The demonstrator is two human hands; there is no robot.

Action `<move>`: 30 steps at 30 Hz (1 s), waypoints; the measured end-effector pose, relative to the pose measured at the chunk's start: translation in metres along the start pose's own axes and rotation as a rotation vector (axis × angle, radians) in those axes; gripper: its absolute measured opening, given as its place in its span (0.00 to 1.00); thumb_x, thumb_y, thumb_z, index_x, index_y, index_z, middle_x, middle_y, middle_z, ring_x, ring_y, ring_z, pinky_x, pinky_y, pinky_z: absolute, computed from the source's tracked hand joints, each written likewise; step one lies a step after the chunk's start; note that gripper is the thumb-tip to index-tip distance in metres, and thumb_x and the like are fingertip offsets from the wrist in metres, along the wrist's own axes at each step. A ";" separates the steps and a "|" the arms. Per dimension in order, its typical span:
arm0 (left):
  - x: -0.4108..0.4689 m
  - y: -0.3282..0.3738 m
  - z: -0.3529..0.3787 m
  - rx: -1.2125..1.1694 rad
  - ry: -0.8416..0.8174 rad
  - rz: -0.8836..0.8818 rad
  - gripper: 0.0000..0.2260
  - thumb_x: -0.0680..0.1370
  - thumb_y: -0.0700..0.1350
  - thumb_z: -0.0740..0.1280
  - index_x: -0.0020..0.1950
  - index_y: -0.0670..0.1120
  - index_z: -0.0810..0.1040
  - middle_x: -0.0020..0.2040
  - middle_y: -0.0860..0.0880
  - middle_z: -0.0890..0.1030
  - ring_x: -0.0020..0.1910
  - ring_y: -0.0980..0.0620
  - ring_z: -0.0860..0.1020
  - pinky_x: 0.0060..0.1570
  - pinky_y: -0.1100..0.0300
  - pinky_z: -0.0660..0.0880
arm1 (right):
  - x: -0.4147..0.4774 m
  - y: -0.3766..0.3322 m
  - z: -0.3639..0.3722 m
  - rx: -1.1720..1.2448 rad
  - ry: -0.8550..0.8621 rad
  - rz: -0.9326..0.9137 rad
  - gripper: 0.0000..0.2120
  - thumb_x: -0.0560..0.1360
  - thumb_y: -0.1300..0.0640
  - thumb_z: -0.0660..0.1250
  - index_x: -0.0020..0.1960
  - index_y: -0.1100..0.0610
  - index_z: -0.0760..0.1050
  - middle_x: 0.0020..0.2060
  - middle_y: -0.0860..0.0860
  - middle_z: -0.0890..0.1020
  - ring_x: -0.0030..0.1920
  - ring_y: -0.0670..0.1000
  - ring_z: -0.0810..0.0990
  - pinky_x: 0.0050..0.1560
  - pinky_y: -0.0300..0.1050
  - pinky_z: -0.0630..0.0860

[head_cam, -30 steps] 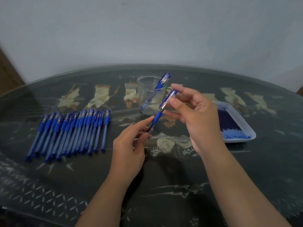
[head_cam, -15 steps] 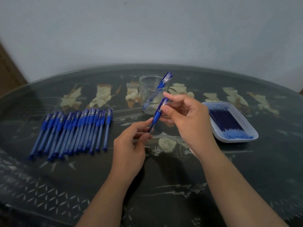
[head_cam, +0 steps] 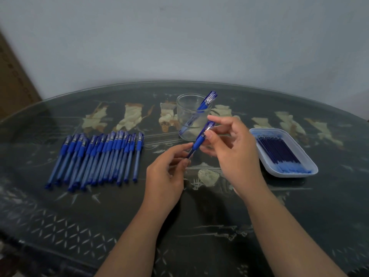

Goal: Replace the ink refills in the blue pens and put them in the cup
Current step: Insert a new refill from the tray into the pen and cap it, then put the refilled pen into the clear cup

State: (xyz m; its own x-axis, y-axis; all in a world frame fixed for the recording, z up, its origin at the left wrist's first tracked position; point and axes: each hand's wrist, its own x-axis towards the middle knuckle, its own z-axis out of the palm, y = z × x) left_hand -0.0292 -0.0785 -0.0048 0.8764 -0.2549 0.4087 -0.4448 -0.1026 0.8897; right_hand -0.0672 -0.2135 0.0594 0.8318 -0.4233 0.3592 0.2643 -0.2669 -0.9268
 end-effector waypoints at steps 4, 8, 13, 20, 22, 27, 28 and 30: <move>0.002 -0.004 -0.004 0.059 0.140 0.022 0.14 0.78 0.40 0.68 0.62 0.50 0.79 0.55 0.57 0.81 0.57 0.61 0.78 0.58 0.63 0.75 | 0.020 -0.032 -0.018 0.041 0.229 -0.064 0.14 0.78 0.68 0.66 0.51 0.48 0.77 0.46 0.51 0.81 0.46 0.48 0.85 0.44 0.42 0.83; 0.002 -0.005 -0.006 0.029 0.187 -0.045 0.13 0.79 0.41 0.67 0.62 0.52 0.79 0.56 0.60 0.80 0.58 0.62 0.77 0.60 0.59 0.75 | 0.062 -0.064 -0.036 -0.091 0.370 -0.276 0.10 0.79 0.65 0.64 0.54 0.51 0.74 0.46 0.48 0.79 0.47 0.49 0.84 0.43 0.42 0.83; 0.002 -0.004 -0.005 0.044 0.165 -0.090 0.14 0.78 0.42 0.68 0.62 0.56 0.78 0.54 0.63 0.79 0.57 0.65 0.76 0.58 0.62 0.74 | 0.100 -0.056 -0.020 -0.282 0.273 -0.369 0.12 0.77 0.65 0.64 0.54 0.50 0.74 0.41 0.42 0.78 0.44 0.47 0.82 0.44 0.51 0.83; 0.002 -0.004 -0.005 0.051 0.149 -0.112 0.15 0.79 0.42 0.67 0.62 0.58 0.77 0.56 0.62 0.79 0.58 0.66 0.75 0.57 0.62 0.74 | 0.109 -0.013 -0.002 -0.370 0.148 -0.206 0.13 0.77 0.67 0.65 0.53 0.50 0.76 0.40 0.44 0.77 0.40 0.46 0.81 0.45 0.46 0.83; 0.003 -0.005 -0.005 0.048 0.150 -0.112 0.15 0.79 0.41 0.67 0.62 0.57 0.77 0.56 0.62 0.79 0.58 0.66 0.75 0.57 0.60 0.75 | 0.108 -0.005 -0.001 -0.394 0.132 -0.186 0.12 0.78 0.66 0.66 0.54 0.50 0.76 0.40 0.43 0.77 0.39 0.42 0.79 0.44 0.36 0.80; 0.003 -0.006 -0.004 0.052 0.151 -0.114 0.15 0.79 0.42 0.67 0.62 0.57 0.78 0.57 0.61 0.79 0.59 0.65 0.75 0.58 0.57 0.76 | 0.108 0.000 0.003 -0.454 0.112 -0.156 0.11 0.79 0.64 0.65 0.58 0.53 0.77 0.43 0.46 0.79 0.42 0.43 0.79 0.43 0.30 0.75; 0.003 -0.006 -0.004 0.052 0.150 -0.116 0.15 0.79 0.42 0.67 0.63 0.56 0.78 0.57 0.61 0.79 0.59 0.65 0.75 0.58 0.57 0.76 | 0.108 -0.001 0.004 -0.476 0.099 -0.148 0.11 0.79 0.64 0.65 0.58 0.53 0.77 0.43 0.45 0.78 0.43 0.44 0.79 0.44 0.32 0.76; 0.003 -0.007 -0.004 0.054 0.148 -0.117 0.15 0.79 0.42 0.67 0.63 0.56 0.78 0.56 0.62 0.79 0.59 0.65 0.75 0.58 0.56 0.76 | 0.108 0.002 0.005 -0.510 0.080 -0.123 0.11 0.78 0.65 0.65 0.57 0.53 0.77 0.40 0.43 0.77 0.42 0.42 0.78 0.44 0.32 0.76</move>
State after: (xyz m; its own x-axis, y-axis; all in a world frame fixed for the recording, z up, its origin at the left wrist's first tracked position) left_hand -0.0225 -0.0748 -0.0084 0.9384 -0.0943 0.3324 -0.3444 -0.1757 0.9223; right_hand 0.0260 -0.2556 0.0955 0.7648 -0.4216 0.4872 0.0700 -0.6974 -0.7133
